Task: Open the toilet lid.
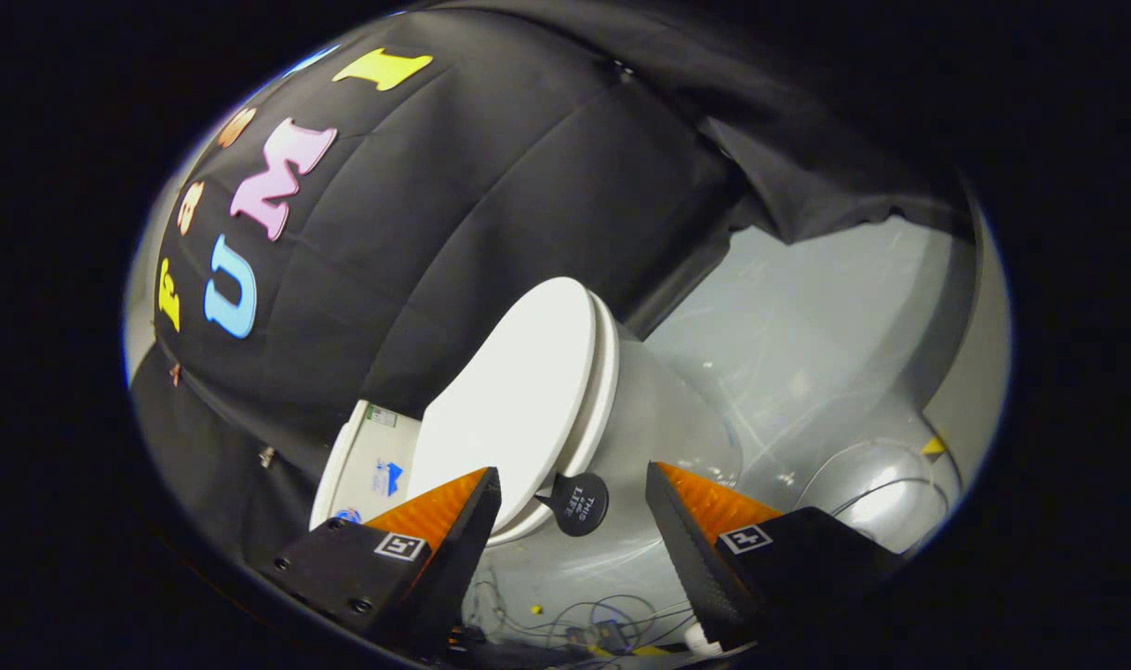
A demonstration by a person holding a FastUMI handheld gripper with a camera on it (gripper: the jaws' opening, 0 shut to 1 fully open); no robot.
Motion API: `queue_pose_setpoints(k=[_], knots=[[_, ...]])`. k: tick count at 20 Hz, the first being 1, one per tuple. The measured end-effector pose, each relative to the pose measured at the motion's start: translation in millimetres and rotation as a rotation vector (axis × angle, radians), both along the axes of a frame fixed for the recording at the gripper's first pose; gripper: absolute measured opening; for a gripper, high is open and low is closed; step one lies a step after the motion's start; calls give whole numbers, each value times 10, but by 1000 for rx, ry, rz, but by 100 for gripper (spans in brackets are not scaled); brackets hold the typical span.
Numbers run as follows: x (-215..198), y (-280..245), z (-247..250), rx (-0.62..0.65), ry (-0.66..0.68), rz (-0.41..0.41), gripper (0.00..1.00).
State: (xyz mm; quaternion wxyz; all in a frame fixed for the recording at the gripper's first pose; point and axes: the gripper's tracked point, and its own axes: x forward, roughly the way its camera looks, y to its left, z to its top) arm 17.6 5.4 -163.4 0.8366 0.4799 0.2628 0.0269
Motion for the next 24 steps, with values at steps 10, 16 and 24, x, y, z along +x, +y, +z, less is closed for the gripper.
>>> queue_pose_setpoints(k=[10, 16, 24], knots=[[15, 84, -207, 221, 58, -5, 74], [43, 127, -234, 354, 71, -1, 49], [93, 181, -160, 400, 37, 23, 42]])
